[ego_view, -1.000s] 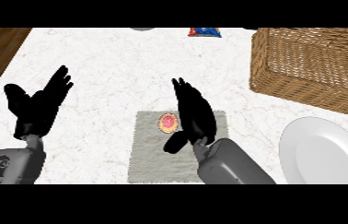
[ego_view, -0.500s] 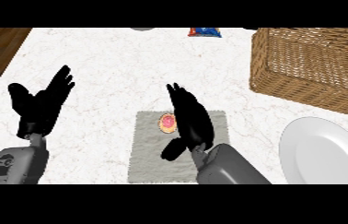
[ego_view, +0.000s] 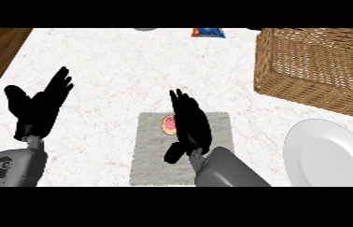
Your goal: Pick the cupcake from the placemat and place it in the basket
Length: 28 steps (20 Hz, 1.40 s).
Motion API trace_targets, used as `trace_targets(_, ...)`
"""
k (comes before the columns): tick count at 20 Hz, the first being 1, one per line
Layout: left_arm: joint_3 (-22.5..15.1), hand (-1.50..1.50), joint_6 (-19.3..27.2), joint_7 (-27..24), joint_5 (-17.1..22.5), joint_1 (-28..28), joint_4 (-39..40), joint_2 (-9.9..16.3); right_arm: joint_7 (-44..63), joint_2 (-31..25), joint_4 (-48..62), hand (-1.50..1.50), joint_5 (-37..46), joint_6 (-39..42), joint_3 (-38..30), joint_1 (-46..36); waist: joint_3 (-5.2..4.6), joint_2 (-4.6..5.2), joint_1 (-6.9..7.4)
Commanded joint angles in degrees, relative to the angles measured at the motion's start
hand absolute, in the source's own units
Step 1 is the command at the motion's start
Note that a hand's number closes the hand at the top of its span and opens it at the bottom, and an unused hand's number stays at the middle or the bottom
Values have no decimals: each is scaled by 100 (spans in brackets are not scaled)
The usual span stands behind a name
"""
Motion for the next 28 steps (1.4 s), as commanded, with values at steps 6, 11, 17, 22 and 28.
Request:
trace_targets(6,-154,0,188,300,-254,5,-303,-263,-79,4,1078,150,-272,-189,643,-641,1,3,43)
trace_targets(11,110,0,-53,-16,-152,142,-151,-211,-31,3,874,150,-335,13,689,-625,0,-3,12)
trace_targets(17,256,0,-253,-38,-98,-260,305,-96,-573,-81,953,150,-169,-283,971,-124,-1,-6,-54)
trace_targets(22,140,0,29,61,-244,172,-163,-270,-674,-1588,-1422,150,-180,-216,1722,1471,-1,-47,-177)
trace_targets(28,321,0,-146,15,-147,105,45,-107,-1028,-1747,-2903,150,-428,-911,1365,2230,1,-19,-165)
